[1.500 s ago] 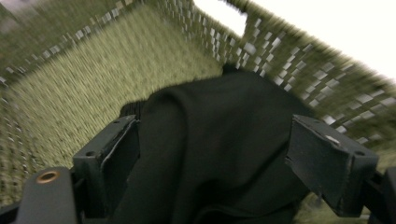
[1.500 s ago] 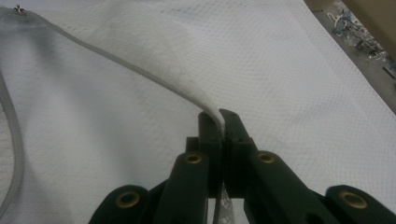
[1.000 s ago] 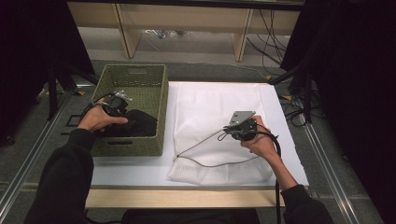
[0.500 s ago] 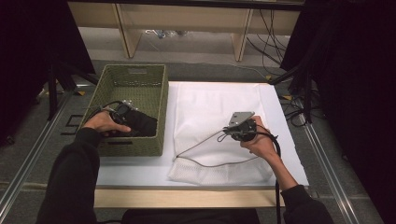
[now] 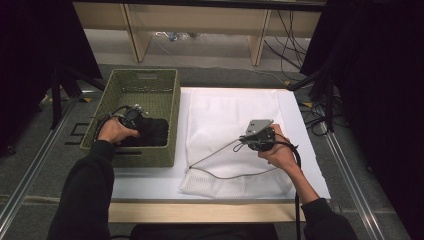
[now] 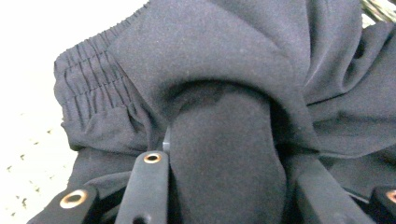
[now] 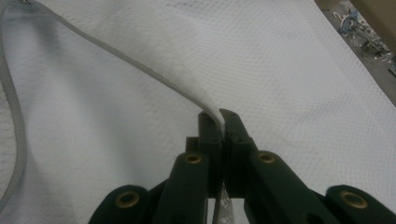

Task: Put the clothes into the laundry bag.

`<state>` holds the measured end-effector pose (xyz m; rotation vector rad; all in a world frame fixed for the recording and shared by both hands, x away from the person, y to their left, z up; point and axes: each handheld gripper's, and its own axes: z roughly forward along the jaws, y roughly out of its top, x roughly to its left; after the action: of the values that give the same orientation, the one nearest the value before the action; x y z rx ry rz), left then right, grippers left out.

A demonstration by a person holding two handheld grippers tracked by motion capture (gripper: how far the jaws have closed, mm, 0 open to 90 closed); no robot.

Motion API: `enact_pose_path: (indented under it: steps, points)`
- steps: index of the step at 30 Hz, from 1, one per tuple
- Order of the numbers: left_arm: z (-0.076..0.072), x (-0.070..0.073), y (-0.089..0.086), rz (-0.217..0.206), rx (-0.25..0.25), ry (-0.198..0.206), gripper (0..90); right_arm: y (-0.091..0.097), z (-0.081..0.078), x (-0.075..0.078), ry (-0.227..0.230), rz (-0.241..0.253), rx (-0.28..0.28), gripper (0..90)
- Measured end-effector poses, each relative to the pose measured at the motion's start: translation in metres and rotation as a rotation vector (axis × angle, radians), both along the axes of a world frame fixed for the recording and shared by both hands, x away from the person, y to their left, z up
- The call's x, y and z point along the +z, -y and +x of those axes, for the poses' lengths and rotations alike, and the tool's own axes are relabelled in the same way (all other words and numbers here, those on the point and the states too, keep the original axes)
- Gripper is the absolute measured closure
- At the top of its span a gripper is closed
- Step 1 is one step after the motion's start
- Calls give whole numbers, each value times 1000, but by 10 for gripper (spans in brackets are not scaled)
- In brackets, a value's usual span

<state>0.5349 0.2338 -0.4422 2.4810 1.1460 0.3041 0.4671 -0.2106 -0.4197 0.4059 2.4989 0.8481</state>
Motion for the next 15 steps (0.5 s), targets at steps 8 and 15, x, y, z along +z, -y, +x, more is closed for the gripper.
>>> enact_pose_path:
  steps: [8,15]
  points:
    - [3,-1,-2,-52,77,14,488,0,-1,-1,-24,18,-14,886]
    - [-4,16,-14,-132,-10,-26,228,-1,-2,-2,-32,17,-18,884]
